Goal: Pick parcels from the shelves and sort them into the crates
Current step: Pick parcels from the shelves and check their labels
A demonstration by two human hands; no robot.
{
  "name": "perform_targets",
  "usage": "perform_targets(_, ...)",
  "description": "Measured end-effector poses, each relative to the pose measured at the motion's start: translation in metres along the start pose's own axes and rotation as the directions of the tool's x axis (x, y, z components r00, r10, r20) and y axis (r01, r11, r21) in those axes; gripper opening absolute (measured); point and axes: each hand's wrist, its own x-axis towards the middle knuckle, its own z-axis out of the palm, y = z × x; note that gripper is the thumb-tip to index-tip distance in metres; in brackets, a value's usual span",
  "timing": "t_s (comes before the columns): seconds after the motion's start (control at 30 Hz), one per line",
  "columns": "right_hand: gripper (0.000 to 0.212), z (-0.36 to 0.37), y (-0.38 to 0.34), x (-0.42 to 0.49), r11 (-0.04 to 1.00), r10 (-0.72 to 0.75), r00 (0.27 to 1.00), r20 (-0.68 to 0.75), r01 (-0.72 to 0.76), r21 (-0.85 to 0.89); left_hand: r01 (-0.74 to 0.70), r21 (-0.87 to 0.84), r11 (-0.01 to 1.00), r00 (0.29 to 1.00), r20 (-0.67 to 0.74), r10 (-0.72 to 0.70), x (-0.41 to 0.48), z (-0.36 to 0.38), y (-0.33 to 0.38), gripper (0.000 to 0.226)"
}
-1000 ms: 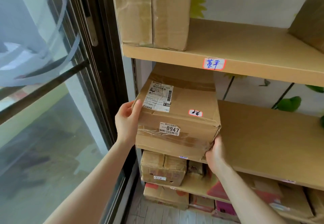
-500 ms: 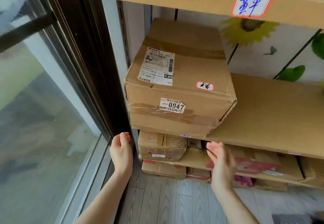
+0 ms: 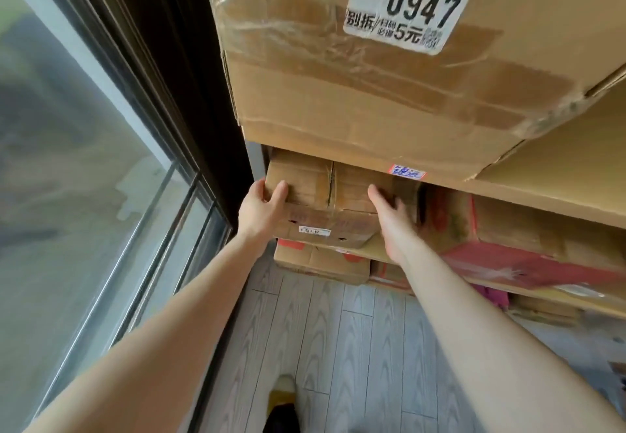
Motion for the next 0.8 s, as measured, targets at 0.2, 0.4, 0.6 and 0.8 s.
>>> perform_targets(0.2, 0.046, -0.023, 0.038, -0.035, 0.997, -0.034, 0.999, 0.021, 0.032, 0.077, 0.015, -0.136, 0.991, 0.999, -0.047, -0.022, -0.050, -0.010, -0.016, 0.031)
perform_targets(0.4, 0.024, -0.070, 0.067, -0.108, 0.996, -0.082, 0.992, 0.093, 0.078, 0.040, 0.058, -0.068, 0.996, 0.984, -0.164, -0.069, -0.141, -0.024, -0.017, 0.047)
perform_targets(0.6, 0.021, -0.117, 0.084, -0.189, 0.986, -0.158, 0.957, 0.243, 0.165, -0.010, 0.134, -0.231, 0.964, 0.974, -0.150, -0.171, -0.258, -0.049, -0.016, 0.028)
perform_targets(0.8, 0.032, -0.139, 0.075, -0.247, 0.998, -0.059, 0.892, 0.448, 0.049, 0.033, -0.018, -0.352, 0.936, 0.948, -0.304, -0.096, -0.346, -0.100, 0.016, 0.025)
